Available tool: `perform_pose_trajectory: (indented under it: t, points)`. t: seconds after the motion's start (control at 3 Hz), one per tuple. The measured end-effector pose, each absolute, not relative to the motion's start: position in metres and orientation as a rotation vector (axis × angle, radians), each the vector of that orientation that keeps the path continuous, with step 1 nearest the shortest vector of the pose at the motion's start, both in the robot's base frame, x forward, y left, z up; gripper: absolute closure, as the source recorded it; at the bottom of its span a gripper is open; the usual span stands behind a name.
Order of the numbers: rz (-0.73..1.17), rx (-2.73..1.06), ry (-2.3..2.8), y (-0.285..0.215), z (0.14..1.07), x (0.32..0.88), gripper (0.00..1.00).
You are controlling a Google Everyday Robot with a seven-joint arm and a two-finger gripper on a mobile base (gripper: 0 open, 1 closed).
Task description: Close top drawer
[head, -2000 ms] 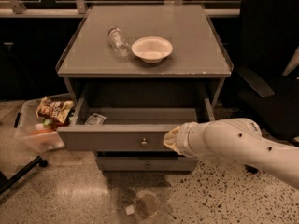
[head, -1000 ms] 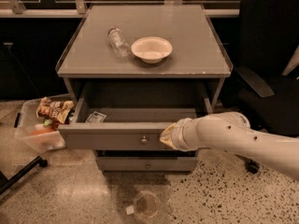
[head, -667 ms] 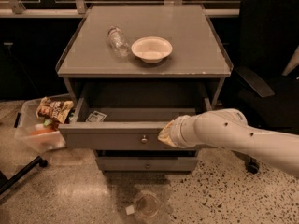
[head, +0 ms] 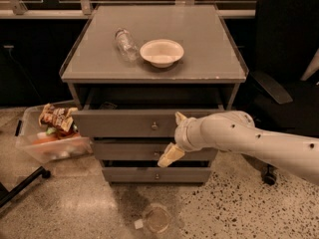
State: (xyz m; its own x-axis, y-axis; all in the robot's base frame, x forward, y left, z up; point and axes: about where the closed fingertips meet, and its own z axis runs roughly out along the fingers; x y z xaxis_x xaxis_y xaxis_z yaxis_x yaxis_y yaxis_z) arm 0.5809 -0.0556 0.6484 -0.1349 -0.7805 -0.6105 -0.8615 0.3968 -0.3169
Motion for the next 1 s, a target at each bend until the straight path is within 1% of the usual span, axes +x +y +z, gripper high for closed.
perform_pose_trajectory:
  t: [0.33,0.67,1.0]
  points:
    - [0.136,-1.416,1.935,-0.052,0.639,0.588,0.00]
    - [0.134,-1.419,1.939,-0.050,0.634,0.592,0.19]
    - [0.113,-1.408,1.947,-0.052,0.625,0.607,0.42]
